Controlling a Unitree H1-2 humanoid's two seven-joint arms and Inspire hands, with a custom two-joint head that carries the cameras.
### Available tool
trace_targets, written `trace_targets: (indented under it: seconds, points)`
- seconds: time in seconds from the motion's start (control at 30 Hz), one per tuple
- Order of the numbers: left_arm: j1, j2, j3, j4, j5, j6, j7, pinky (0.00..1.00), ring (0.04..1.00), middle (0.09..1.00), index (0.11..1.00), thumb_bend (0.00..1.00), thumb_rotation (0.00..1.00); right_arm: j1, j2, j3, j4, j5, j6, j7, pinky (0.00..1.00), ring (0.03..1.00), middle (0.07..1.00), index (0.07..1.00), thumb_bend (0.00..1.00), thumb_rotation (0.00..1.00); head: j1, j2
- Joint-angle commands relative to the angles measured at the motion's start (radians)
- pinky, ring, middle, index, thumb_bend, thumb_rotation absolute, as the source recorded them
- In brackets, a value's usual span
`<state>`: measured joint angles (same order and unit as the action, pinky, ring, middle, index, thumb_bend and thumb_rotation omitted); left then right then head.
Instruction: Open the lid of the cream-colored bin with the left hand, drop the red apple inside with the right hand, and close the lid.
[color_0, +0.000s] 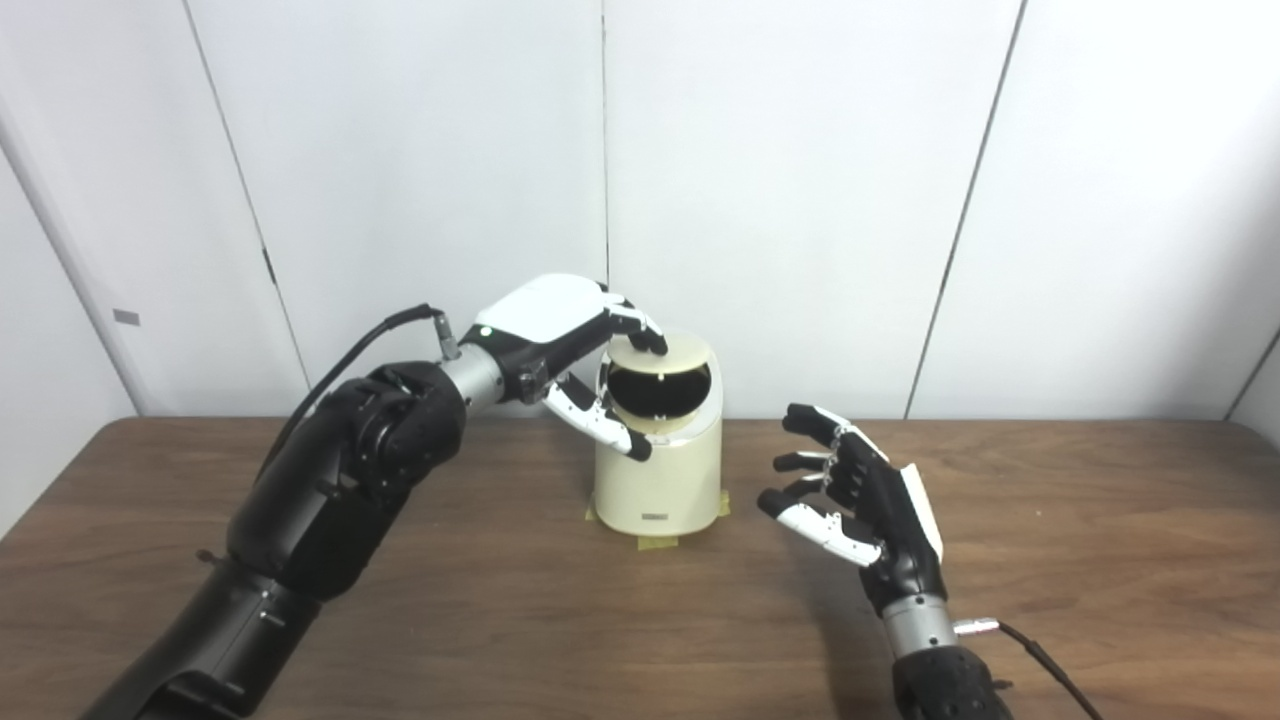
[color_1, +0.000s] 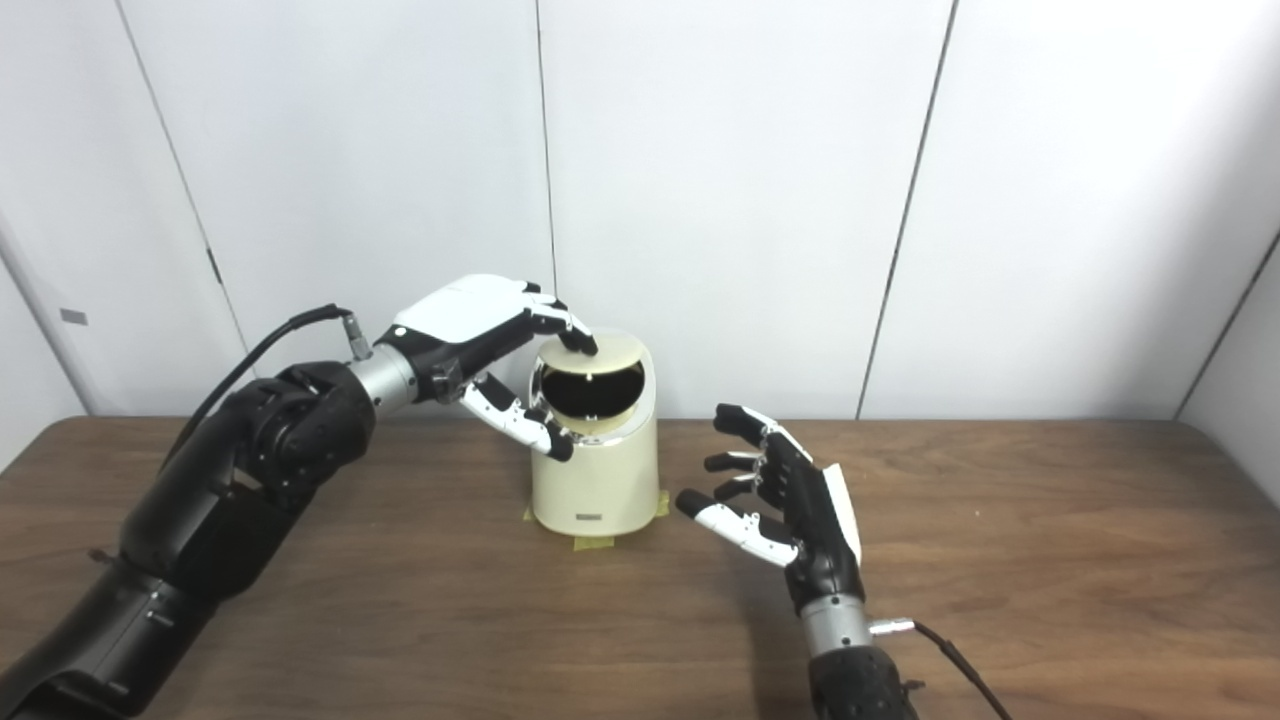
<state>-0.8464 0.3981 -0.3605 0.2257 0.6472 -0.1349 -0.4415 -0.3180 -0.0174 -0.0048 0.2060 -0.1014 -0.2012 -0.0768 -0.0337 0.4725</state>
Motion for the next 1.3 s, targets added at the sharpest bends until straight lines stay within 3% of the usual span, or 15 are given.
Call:
trace_targets:
  seconds: [0.0,0.07,0.23,0.47,0.63,0.93,1.27]
  points:
    - [-0.036,0.003,0.008,-0.020,-0.004,-0.008,0.017,1.00,0.923,0.782,0.788,1.00,0.53,-0.039,0.002,0.002,-0.039,0.001,-0.015,0.000,0.48,0.628,0.777,0.752,0.76,0.40,0.000,0.003]
    - [-0.031,0.002,0.007,-0.029,-0.004,-0.003,0.012,1.00,0.922,0.777,0.785,1.00,0.44,-0.041,0.002,0.002,-0.037,0.004,-0.018,0.001,0.48,0.630,0.778,0.754,0.76,0.41,0.000,0.003]
    - [-0.008,0.000,0.002,-0.044,-0.002,-0.017,0.020,1.00,0.919,0.763,0.777,1.00,0.40,-0.042,0.005,0.001,-0.039,0.014,-0.012,0.003,0.47,0.625,0.780,0.751,0.77,0.40,0.000,0.011]
    - [0.021,-0.001,-0.018,-0.079,0.030,-0.007,0.007,1.00,0.928,0.766,0.770,1.00,0.41,-0.041,0.008,0.004,-0.057,0.009,0.002,0.003,0.47,0.621,0.772,0.753,0.77,0.39,0.000,0.019]
    - [0.030,0.010,-0.064,-0.089,0.107,-0.019,0.000,1.00,0.932,0.771,0.777,1.00,0.43,-0.041,0.009,0.002,-0.067,0.017,0.011,0.006,0.47,0.620,0.776,0.751,0.75,0.38,0.000,0.025]
    - [0.044,0.002,-0.138,-0.059,0.244,0.064,-0.065,1.00,0.995,0.904,0.932,1.00,0.49,-0.037,0.005,0.001,-0.077,0.031,0.014,0.010,0.47,0.617,0.771,0.751,0.74,0.35,0.000,0.038]
    - [0.050,0.004,-0.160,-0.046,0.270,0.106,-0.094,1.00,1.000,0.904,0.926,1.00,0.46,-0.034,0.002,0.002,-0.089,0.030,0.019,0.012,0.46,0.614,0.775,0.750,0.73,0.35,0.005,0.047]
